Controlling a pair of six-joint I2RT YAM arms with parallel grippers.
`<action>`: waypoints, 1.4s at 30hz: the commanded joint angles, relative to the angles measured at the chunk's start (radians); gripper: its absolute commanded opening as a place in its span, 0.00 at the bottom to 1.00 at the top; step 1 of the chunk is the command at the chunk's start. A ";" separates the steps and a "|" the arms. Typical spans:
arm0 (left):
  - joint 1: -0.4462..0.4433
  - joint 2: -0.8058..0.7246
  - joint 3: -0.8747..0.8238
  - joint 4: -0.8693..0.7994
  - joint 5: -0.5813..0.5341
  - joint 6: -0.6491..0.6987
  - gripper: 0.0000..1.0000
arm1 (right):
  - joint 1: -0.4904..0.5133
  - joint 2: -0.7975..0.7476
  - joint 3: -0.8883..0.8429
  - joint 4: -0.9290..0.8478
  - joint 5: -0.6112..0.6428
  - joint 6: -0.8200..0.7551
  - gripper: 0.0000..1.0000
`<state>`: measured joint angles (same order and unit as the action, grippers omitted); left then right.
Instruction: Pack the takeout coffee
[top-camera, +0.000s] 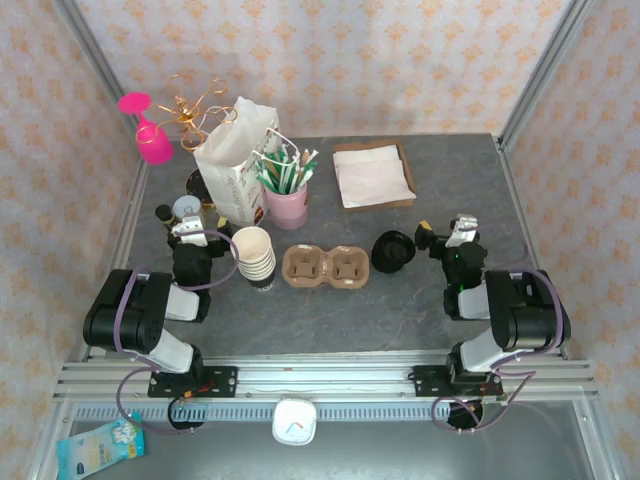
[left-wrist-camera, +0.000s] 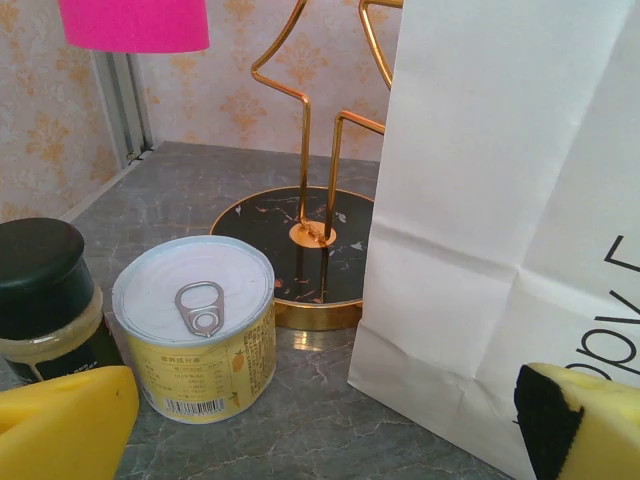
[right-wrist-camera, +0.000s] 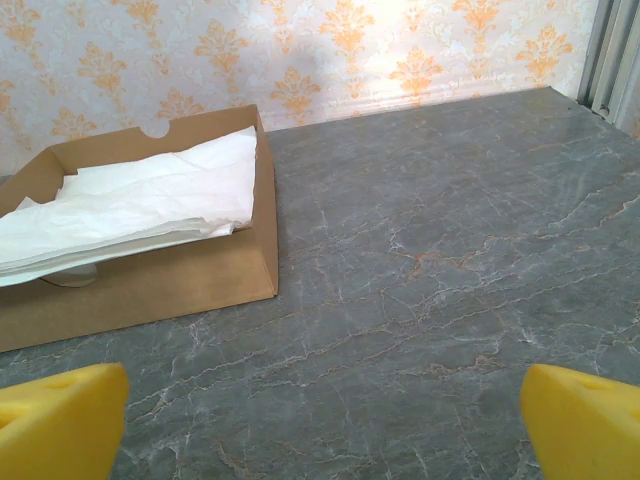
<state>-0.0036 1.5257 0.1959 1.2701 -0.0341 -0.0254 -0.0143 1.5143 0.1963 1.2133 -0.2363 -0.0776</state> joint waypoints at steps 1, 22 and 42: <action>0.008 0.010 0.021 0.046 -0.010 0.005 0.99 | -0.006 0.003 0.020 0.046 0.003 0.011 1.00; 0.007 0.010 0.020 0.048 -0.010 0.006 0.99 | -0.006 0.003 0.019 0.046 0.004 0.011 0.99; 0.008 -0.408 -0.007 -0.306 -0.139 -0.047 0.99 | -0.011 -0.362 0.086 -0.332 0.136 0.060 0.99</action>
<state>-0.0036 1.2022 0.1761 1.1400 -0.1356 -0.0349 -0.0174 1.2427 0.2337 1.0191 -0.1570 -0.0406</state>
